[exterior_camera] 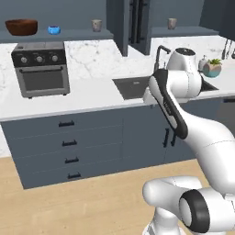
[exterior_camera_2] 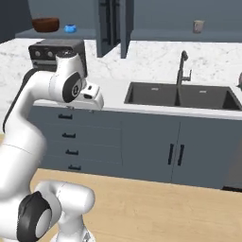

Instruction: Gather all objects into one cabinet and sort the glasses and bowls to opposite sides.

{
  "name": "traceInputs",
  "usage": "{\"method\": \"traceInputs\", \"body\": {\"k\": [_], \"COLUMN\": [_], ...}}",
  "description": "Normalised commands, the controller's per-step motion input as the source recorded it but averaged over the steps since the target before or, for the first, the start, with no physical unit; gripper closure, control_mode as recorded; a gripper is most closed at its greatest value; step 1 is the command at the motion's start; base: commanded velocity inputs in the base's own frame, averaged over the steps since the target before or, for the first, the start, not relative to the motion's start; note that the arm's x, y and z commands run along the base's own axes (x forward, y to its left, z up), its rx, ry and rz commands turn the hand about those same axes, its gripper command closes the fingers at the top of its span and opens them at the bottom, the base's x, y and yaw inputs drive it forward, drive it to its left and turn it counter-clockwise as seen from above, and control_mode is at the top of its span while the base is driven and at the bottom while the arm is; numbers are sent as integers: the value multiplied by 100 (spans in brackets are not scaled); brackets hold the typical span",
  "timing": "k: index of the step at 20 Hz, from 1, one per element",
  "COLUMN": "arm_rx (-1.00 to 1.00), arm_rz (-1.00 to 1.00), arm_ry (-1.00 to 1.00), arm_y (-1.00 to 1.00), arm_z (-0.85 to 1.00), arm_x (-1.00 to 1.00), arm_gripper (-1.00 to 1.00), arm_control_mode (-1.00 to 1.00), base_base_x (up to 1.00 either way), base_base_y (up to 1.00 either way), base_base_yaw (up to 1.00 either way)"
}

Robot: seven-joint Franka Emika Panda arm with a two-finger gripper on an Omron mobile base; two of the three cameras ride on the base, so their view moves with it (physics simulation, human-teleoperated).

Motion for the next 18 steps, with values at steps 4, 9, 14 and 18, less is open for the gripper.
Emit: {"method": "traceInputs", "body": {"k": [4, 9, 14, 18], "arm_rx": [0, 0, 0, 0], "arm_rz": [0, 0, 0, 0], "arm_ry": [0, 0, 0, 0], "arm_y": [0, 0, 0, 0], "arm_z": [0, 0, 0, 0], "arm_x": [0, 0, 0, 0], "arm_gripper": [-100, -100, -100, -100], "arm_control_mode": [100, 100, 100, 100], "base_base_x": [4, 8, 0, 0], "base_base_y": [-73, -82, -99, -98], "base_base_yaw": [28, 48, 27, -11]}}
